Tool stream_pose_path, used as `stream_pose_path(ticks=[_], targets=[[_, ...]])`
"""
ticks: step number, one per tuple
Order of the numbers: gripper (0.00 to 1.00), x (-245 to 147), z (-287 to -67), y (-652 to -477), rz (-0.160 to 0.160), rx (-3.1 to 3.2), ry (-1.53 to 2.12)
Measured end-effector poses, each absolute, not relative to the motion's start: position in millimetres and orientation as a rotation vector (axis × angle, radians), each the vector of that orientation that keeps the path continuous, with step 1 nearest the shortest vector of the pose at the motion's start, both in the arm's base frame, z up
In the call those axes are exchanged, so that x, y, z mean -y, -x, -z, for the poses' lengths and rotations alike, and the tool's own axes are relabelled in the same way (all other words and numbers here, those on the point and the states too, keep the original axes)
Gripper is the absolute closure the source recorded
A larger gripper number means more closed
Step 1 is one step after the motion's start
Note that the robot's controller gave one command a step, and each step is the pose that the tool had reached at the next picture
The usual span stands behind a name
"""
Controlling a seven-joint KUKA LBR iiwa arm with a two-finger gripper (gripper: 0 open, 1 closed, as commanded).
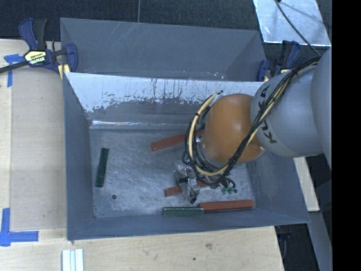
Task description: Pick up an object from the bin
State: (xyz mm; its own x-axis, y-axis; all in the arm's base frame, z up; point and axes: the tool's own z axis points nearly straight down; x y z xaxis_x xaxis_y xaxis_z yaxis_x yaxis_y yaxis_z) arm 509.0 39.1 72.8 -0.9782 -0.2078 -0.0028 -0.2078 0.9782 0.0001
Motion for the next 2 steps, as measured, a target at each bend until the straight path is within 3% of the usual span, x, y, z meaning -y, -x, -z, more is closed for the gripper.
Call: stream_pose_path(ticks=[1,2], targets=[[1.00,-90.3,-171.6,-511.6,-0.003,-3.104,0.394],[1.00,-139.8,-156.4,-504.4,-0.003,-3.061,0.697]])
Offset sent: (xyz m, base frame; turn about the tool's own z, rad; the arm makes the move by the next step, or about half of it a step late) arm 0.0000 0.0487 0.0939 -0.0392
